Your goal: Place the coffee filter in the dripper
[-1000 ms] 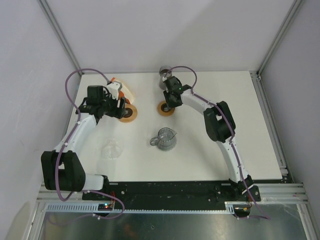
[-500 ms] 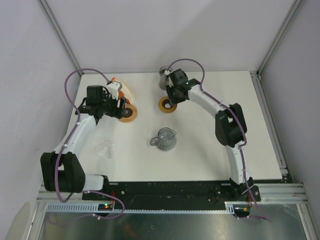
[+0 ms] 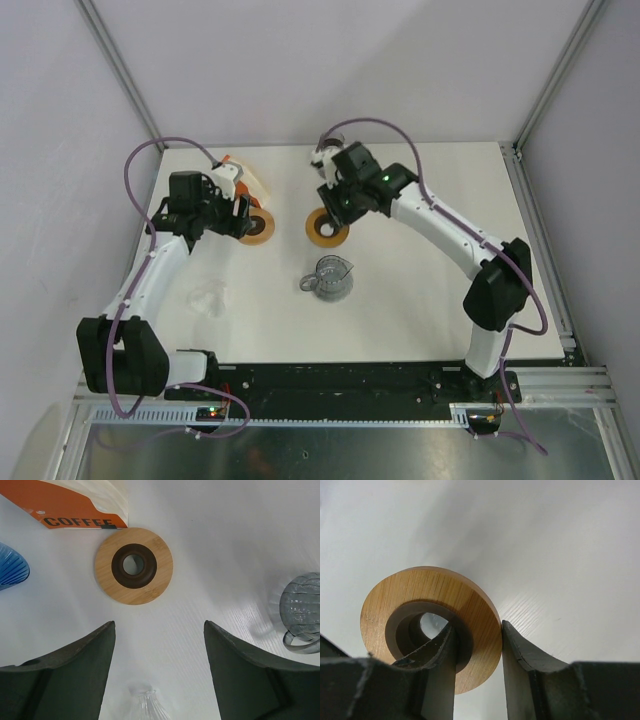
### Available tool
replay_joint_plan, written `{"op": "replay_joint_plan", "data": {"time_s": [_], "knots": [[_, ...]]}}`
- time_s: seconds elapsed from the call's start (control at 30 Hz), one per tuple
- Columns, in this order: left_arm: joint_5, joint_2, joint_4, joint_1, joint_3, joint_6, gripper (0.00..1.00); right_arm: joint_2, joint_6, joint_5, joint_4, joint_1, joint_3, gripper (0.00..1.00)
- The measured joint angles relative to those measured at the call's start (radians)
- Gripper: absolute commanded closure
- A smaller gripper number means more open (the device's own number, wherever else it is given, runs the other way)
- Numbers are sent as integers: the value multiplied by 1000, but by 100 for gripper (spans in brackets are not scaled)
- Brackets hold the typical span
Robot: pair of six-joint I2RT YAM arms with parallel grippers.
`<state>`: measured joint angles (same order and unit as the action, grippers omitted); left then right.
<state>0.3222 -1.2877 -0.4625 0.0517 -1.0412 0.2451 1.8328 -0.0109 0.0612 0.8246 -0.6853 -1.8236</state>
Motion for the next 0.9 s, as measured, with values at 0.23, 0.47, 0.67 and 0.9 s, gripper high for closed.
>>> {"op": "replay_joint_plan", "data": {"time_s": [0.23, 0.47, 0.67, 0.9], "knots": [[7, 14, -15, 0, 0, 0, 24, -6, -32, 5, 57, -71, 130, 96], [7, 14, -18, 0, 2, 1, 24, -3, -51, 0, 58, -91, 164, 93], [7, 14, -19, 0, 2, 2, 24, 15, -60, -4, 41, -122, 180, 87], [7, 14, -20, 0, 8, 2, 24, 16, -73, -5, 4, -128, 209, 83]]}}
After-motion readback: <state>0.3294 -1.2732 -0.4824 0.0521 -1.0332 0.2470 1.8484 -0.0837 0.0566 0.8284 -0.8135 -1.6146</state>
